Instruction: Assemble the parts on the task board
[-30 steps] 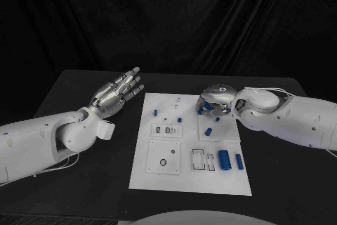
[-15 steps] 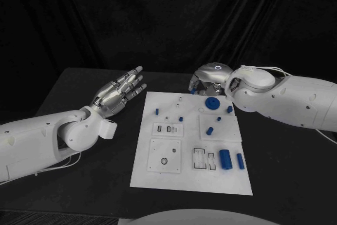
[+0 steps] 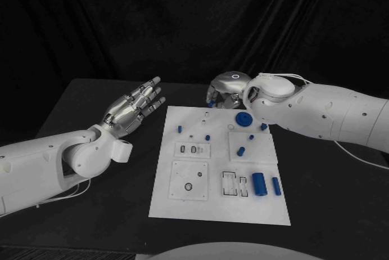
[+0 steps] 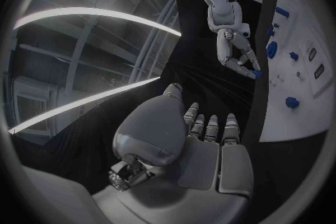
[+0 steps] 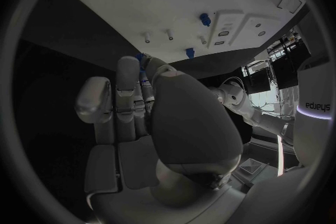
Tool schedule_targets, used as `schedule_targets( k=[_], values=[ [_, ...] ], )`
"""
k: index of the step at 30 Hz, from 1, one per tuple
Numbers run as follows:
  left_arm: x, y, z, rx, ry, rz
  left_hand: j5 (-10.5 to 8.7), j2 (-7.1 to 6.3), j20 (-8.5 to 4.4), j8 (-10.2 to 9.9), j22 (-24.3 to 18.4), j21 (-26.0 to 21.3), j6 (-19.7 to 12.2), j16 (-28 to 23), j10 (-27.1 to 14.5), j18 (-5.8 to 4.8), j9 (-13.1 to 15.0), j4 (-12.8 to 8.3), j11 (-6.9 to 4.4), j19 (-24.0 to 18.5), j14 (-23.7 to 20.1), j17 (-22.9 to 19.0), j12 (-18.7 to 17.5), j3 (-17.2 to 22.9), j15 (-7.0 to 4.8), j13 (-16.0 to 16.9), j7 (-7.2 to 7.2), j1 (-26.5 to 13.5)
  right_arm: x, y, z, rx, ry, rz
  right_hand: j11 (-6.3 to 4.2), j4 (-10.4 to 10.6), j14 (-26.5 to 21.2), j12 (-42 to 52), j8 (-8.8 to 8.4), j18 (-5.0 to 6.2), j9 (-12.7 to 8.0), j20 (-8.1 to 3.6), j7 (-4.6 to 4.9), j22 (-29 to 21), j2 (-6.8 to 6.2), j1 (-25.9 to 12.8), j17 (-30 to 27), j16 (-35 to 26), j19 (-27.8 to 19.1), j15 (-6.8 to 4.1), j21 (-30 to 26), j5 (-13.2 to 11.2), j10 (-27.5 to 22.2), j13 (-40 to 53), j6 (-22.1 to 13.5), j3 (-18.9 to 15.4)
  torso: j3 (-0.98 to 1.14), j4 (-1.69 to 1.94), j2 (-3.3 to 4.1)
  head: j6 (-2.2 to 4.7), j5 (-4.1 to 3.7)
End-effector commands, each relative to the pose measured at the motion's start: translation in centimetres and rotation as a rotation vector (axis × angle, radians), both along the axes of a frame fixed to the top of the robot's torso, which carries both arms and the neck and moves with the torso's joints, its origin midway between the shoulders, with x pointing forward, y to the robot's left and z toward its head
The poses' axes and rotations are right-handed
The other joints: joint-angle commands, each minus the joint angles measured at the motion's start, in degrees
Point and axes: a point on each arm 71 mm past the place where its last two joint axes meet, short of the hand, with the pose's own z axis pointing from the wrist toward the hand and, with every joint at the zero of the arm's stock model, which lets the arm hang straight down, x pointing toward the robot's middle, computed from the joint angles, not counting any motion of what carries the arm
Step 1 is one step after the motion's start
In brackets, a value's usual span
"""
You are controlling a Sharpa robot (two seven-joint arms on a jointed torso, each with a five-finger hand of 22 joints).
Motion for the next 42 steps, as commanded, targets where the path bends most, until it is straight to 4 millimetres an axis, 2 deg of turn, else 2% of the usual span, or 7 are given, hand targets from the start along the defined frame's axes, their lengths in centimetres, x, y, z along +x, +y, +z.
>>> schedule_targets(
  k=[1,9,13,19,25,32,42],
  values=[
    [0.0,-0.1,0.3,-0.011,-0.026,0.005,0.44,0.36,0.12,0.4,-0.1,-0.2,0.6,-0.2,0.0,0.58,0.1,0.1,0.4,0.0,0.1,0.0,-0.4,0.4,-0.37,-0.1,0.17,0.7,0.1,0.2,-0.5,-0.022,0.037,-0.012,0.04,-0.1,0.0,-0.3,-0.3,-1.17,-0.2,0.05,0.01,0.1,-0.28,-0.4,-0.2,-0.2,0.0,0.27,0.1,0.1,-0.7,0.0,-0.6,0.5,-0.18,0.35,0.28,0.12,-0.23],
    [0.1,-0.3,0.3,-0.012,-0.025,0.001,0.51,0.34,0.06,0.4,-0.1,-0.2,0.4,-0.2,0.0,0.57,0.0,0.1,0.41,0.0,0.1,0.0,-0.4,0.5,-0.46,-0.1,0.13,0.8,0.1,0.8,-1.0,-0.033,0.055,-0.011,0.13,-0.2,-0.2,-0.3,-0.49,-1.21,-0.2,0.12,0.08,0.3,-0.34,-0.4,-0.1,-0.2,0.0,0.34,0.2,0.1,-1.0,0.0,-0.8,0.7,-0.28,0.49,0.43,0.22,-0.38],
    [0.1,-0.3,0.3,-0.012,-0.024,-0.001,0.52,0.29,0.04,0.4,-0.1,-0.2,0.3,-0.2,0.0,0.57,0.0,0.1,0.4,0.0,0.1,0.0,-0.4,0.5,-0.49,-0.1,0.1,0.8,0.1,0.7,-1.5,-0.04,0.068,-0.023,0.21,-0.3,-0.4,-0.3,-0.68,-1.23,-0.2,0.21,0.14,0.5,-0.39,-0.4,-0.2,-0.3,-0.1,0.43,0.3,0.1,-1.3,0.0,-1.0,0.9,-0.25,0.4,0.42,0.2,-0.23],
    [0.1,-0.3,0.2,-0.01,-0.02,-0.004,0.53,0.27,0.03,0.4,-0.1,-0.2,0.4,-0.2,0.0,0.57,0.0,0.1,0.4,0.0,0.1,0.0,-0.4,0.5,-0.49,-0.1,0.1,0.8,0.2,0.5,-1.9,-0.046,0.078,-0.037,0.37,-0.5,-0.8,-0.3,-0.98,-1.15,-0.2,0.34,0.26,0.3,-0.5,-0.5,-0.6,-0.7,-0.5,0.56,0.1,0.2,-1.8,0.0,-1.3,1.3,-0.38,0.38,0.32,0.11,0.02],
    [0.1,-0.4,0.2,-0.01,-0.017,-0.009,0.54,0.26,0.03,0.4,-0.1,-0.2,0.3,-0.2,0.0,0.57,0.0,0.1,0.4,0.0,0.1,0.0,-0.4,0.5,-0.49,-0.1,0.1,0.8,0.3,0.5,-2.0,-0.045,0.077,-0.041,0.41,-0.5,-0.9,-0.3,-1.03,-1.16,-0.2,0.37,0.3,0.3,-0.51,-0.5,-0.7,-0.7,-0.6,0.6,0.1,0.2,-1.9,0.0,-1.4,1.3,-0.33,0.52,0.28,0.07,-0.08],
    [0.1,-0.4,0.1,-0.009,-0.013,-0.014,0.63,0.27,0.06,0.4,-0.1,-0.2,0.3,-0.2,0.0,0.56,0.0,0.1,0.42,0.0,0.1,0.0,-0.4,0.5,-0.47,-0.1,0.11,0.9,0.3,0.4,-2.0,-0.038,0.068,-0.041,0.45,-0.5,-1.0,-0.2,-1.12,-1.17,-0.2,0.42,0.3,0.4,-0.51,-0.6,-0.5,-0.6,-0.6,0.64,0.1,0.3,-2.1,0.0,-1.5,1.5,-0.23,0.37,0.28,0.06,-0.02],
    [0.2,-0.5,0.1,-0.006,-0.005,-0.023,0.79,0.45,0.22,0.3,-0.1,-0.2,0.1,-0.2,0.0,0.56,0.0,0.1,0.48,0.0,0.1,0.0,-0.4,0.7,-0.27,-0.1,0.17,1.0,0.3,0.6,-2.2,-0.042,0.074,-0.043,0.5,-0.5,-1.1,-0.2,-1.22,-1.18,-0.2,0.48,0.3,0.5,-0.5,-0.7,-0.4,-0.6,-0.7,0.69,0.2,0.4,-2.4,0.1,-1.6,1.6,-0.29,0.36,0.26,0.12,-0.09]
  ],
)
